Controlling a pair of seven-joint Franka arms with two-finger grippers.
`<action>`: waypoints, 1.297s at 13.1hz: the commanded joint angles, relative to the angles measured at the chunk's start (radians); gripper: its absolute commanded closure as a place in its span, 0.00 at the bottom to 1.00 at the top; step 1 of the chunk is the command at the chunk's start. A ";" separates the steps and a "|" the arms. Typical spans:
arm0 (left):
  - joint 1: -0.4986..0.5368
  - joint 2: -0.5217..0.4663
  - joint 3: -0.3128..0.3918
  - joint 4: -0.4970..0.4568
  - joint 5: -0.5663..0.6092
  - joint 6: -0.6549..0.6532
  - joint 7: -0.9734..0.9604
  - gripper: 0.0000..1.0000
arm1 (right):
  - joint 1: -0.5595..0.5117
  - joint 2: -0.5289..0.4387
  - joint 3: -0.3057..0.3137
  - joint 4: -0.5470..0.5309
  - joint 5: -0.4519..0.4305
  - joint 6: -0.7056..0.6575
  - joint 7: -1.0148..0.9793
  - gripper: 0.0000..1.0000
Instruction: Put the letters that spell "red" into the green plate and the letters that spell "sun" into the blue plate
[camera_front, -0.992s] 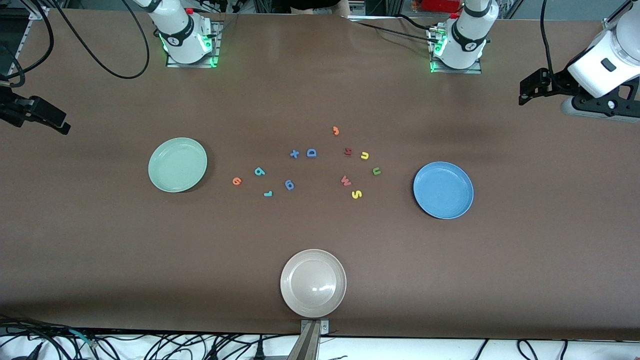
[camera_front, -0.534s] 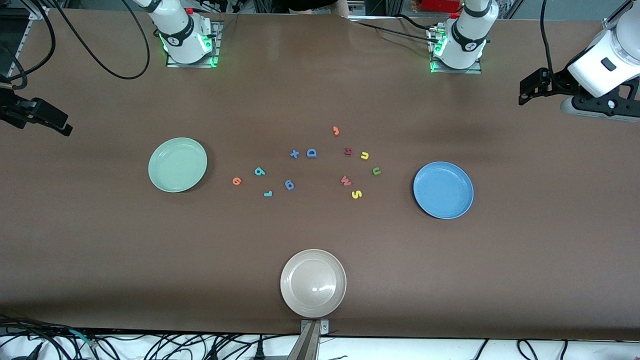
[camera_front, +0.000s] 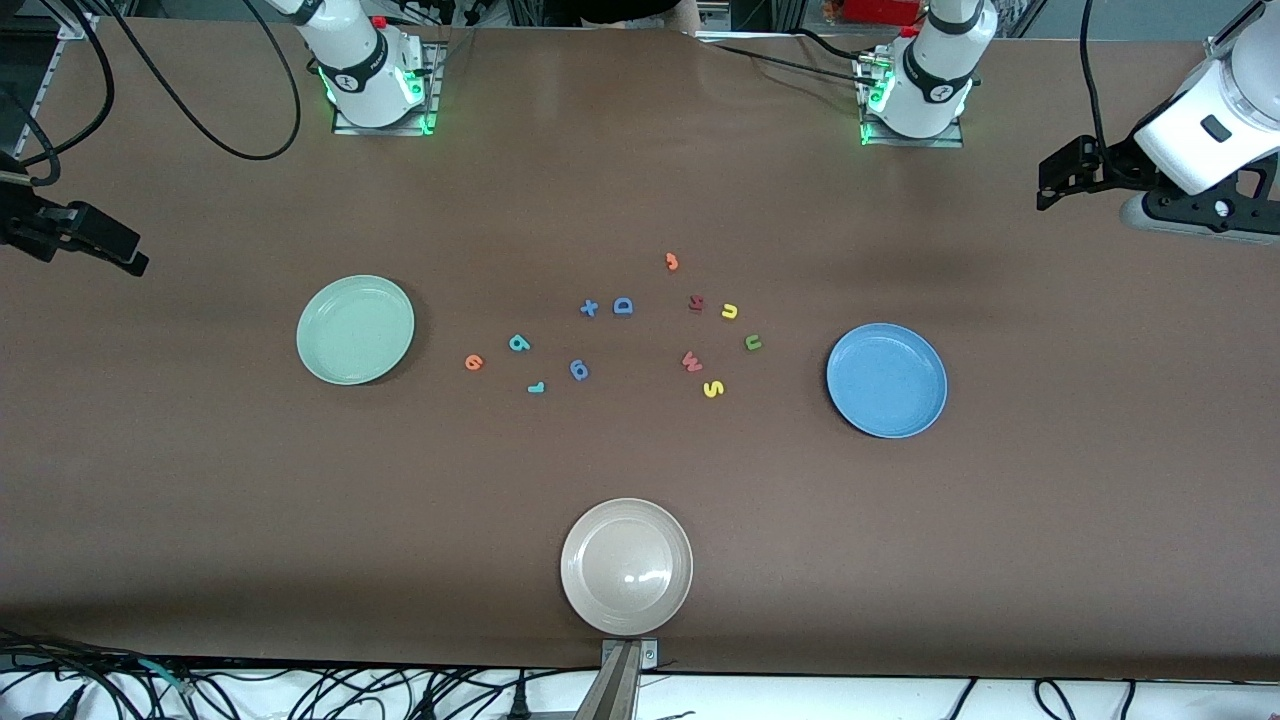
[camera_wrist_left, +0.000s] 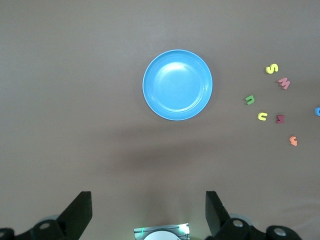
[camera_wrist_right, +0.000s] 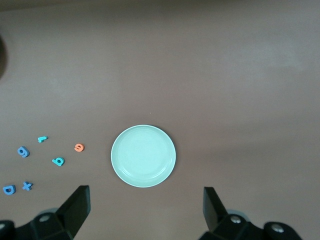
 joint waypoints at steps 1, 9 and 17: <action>0.007 0.007 -0.003 0.019 -0.013 -0.012 0.025 0.00 | 0.003 0.001 -0.004 0.008 0.013 -0.002 0.008 0.00; 0.009 0.007 -0.003 0.019 -0.013 -0.013 0.026 0.00 | 0.002 -0.002 -0.006 -0.018 0.008 -0.010 0.012 0.00; 0.009 0.007 -0.005 0.020 -0.013 -0.016 0.025 0.00 | 0.002 -0.008 -0.004 -0.033 0.004 -0.001 0.015 0.00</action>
